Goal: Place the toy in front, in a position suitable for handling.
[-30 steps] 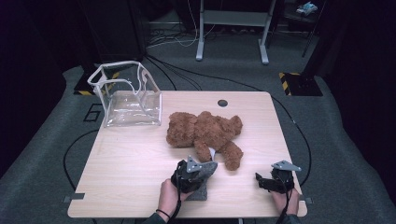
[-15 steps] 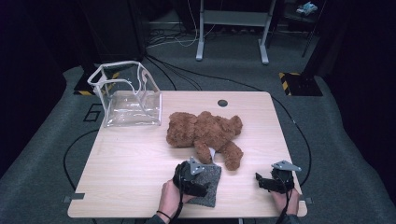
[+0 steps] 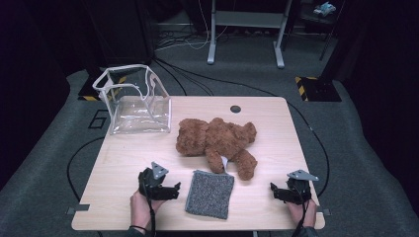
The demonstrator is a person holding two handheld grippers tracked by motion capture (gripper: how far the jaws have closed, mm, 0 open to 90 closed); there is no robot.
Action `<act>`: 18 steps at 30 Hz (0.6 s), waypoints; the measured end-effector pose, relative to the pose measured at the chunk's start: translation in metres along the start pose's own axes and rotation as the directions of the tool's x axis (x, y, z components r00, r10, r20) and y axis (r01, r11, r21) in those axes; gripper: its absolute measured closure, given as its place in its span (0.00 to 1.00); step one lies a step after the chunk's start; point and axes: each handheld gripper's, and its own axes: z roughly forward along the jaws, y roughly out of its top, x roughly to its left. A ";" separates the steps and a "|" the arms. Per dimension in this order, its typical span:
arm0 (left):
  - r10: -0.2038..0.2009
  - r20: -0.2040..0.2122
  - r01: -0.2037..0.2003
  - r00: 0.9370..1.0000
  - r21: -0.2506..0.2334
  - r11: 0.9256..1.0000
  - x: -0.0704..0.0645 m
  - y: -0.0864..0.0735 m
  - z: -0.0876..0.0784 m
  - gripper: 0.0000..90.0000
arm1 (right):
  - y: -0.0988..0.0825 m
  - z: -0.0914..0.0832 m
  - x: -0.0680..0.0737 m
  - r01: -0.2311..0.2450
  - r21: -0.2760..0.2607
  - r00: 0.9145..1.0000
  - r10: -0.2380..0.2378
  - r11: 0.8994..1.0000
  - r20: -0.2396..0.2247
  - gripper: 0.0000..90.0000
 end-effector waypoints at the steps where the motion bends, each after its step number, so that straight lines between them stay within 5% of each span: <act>1: -0.016 -0.018 0.016 1.000 0.003 1.000 0.005 -0.003 0.001 0.05 | 0.000 0.000 0.000 -0.001 0.000 1.000 0.001 1.000 0.001 0.15; 2: -0.052 -0.030 0.052 0.998 0.000 0.999 0.013 -0.007 0.000 0.04 | 0.000 0.000 0.000 -0.001 0.000 1.000 0.001 1.000 0.001 0.15; 6: -0.079 -0.086 0.079 0.993 0.005 0.997 0.030 -0.013 0.003 0.03 | 0.000 0.000 0.000 0.010 -0.002 1.000 -0.010 1.000 0.001 0.15; 10: -0.133 -0.091 0.135 0.987 0.012 0.991 0.038 -0.020 0.007 0.00 | 0.000 0.000 0.000 0.009 -0.003 1.000 -0.009 1.000 0.002 0.15; 13: -0.104 -0.102 0.107 0.989 0.026 0.994 0.042 -0.021 0.010 0.00 | 0.001 0.001 0.002 -0.005 0.004 1.000 0.005 1.000 0.005 0.13; 16: -0.127 -0.092 0.127 0.988 -0.004 0.992 0.046 -0.026 0.013 0.00 | 0.002 0.001 0.002 -0.003 0.014 1.000 0.003 1.000 0.006 0.12; 18: -0.110 -0.092 0.112 0.990 0.022 0.993 0.049 -0.026 0.018 0.00 | 0.003 0.002 0.001 -0.014 0.026 1.000 0.013 1.000 0.011 0.09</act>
